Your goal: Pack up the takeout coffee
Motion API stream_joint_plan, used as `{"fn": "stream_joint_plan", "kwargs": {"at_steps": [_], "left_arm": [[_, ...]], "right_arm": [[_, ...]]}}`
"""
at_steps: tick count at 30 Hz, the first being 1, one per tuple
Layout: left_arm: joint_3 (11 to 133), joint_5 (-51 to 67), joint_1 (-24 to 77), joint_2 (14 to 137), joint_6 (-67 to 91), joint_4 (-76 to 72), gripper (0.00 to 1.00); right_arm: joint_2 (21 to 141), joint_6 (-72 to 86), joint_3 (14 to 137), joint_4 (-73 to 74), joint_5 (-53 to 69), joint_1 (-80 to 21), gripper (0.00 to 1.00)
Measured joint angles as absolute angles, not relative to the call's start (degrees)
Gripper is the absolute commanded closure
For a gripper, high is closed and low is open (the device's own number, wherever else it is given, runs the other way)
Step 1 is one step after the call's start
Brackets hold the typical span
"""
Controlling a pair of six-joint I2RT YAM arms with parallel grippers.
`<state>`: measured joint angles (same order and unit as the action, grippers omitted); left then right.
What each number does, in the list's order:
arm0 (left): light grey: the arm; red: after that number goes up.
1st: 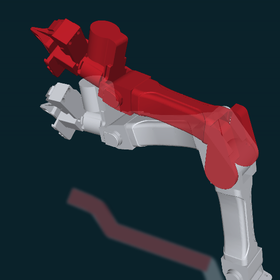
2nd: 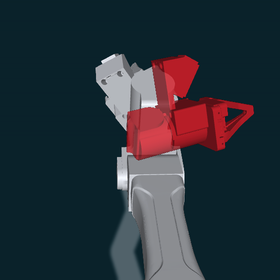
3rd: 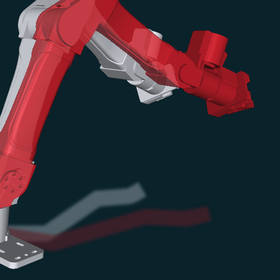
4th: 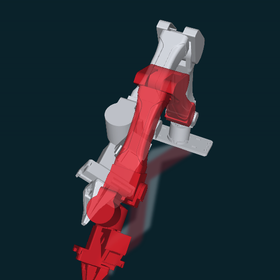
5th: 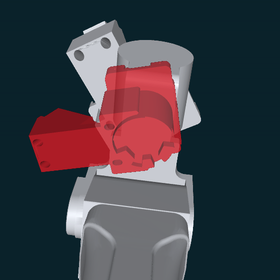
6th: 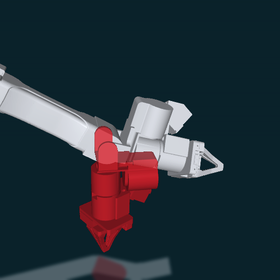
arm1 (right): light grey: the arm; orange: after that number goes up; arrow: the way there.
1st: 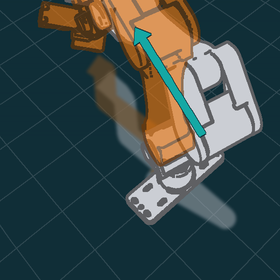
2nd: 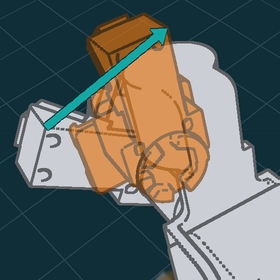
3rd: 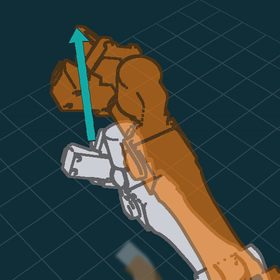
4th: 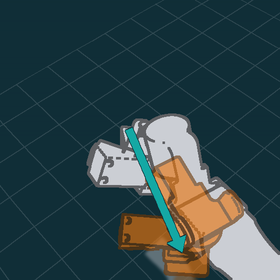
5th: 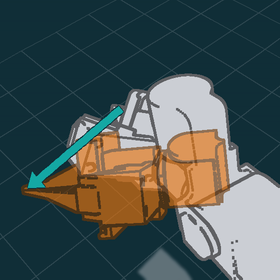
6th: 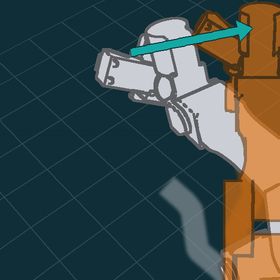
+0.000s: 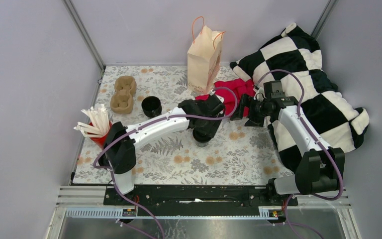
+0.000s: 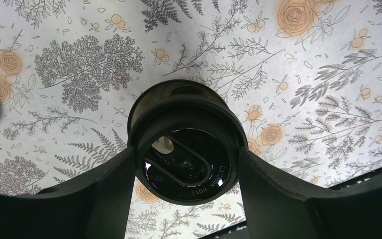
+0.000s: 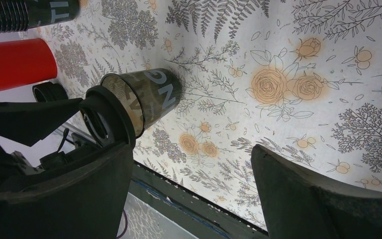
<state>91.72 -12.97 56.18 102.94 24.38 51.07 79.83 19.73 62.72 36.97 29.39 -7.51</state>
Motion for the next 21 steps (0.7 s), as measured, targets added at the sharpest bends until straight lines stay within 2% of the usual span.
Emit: {"fn": "stream_joint_plan", "kwargs": {"at_steps": [21], "left_arm": [[91.2,-14.1,56.1,104.7,22.6,50.6,0.47]], "right_arm": [[79.8,19.6,62.6,36.9,29.5,-7.5,0.06]]}}
